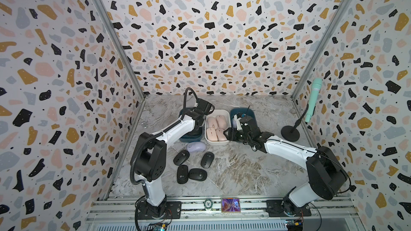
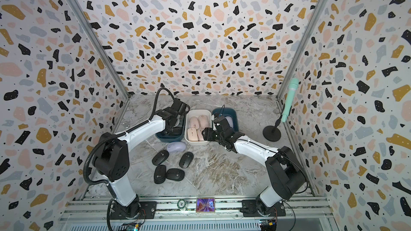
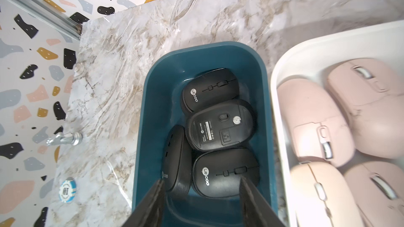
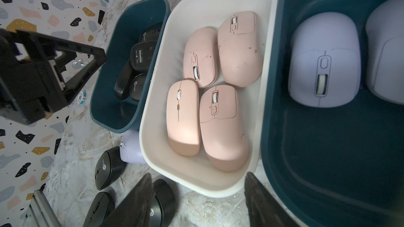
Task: Place the mice by color into the storage box
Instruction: Place the mouse in the storage box, then pick up the mouse from the center of the board.
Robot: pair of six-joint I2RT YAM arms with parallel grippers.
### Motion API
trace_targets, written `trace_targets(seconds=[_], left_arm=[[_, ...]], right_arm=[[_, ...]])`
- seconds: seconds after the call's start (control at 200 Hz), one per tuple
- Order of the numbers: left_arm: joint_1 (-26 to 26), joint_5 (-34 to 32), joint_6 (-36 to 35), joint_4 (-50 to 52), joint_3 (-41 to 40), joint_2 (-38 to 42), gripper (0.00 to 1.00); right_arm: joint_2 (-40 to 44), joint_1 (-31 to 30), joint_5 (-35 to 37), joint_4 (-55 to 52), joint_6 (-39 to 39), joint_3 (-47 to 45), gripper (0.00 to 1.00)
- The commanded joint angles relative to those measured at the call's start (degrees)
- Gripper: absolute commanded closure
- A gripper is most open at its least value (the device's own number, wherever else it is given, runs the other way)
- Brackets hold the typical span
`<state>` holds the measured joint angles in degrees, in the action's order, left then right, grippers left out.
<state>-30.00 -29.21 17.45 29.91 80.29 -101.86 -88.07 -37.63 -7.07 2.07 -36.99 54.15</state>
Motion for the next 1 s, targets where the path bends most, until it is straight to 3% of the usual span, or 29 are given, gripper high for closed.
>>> trace_targets(seconds=[0.0,0.2,0.481,0.661,0.991], left_arm=[[0.3,2.6,2.7,-2.7,-3.2,4.4,0.46],[2.3,5.1,8.0,-6.5,-12.0,16.3,0.46],[4.5,7.6,13.8,-7.5,-26.5,33.1,0.42],[7.7,12.0,15.2,-9.5,-32.9,39.8,0.39],[8.9,17.3,17.1,-15.9,-39.8,46.0,0.37]], right_arm=[[2.6,-2.5,1.6,-1.9,2.3,0.1,0.33],[1.7,-11.6,8.5,-7.5,4.7,0.5,0.33],[-5.2,-22.4,13.5,-12.3,0.7,3.2,0.27],[-12.7,-25.2,17.9,-18.1,-2.5,10.5,0.16],[-24.3,-27.9,23.9,-28.6,-11.5,24.2,0.14]])
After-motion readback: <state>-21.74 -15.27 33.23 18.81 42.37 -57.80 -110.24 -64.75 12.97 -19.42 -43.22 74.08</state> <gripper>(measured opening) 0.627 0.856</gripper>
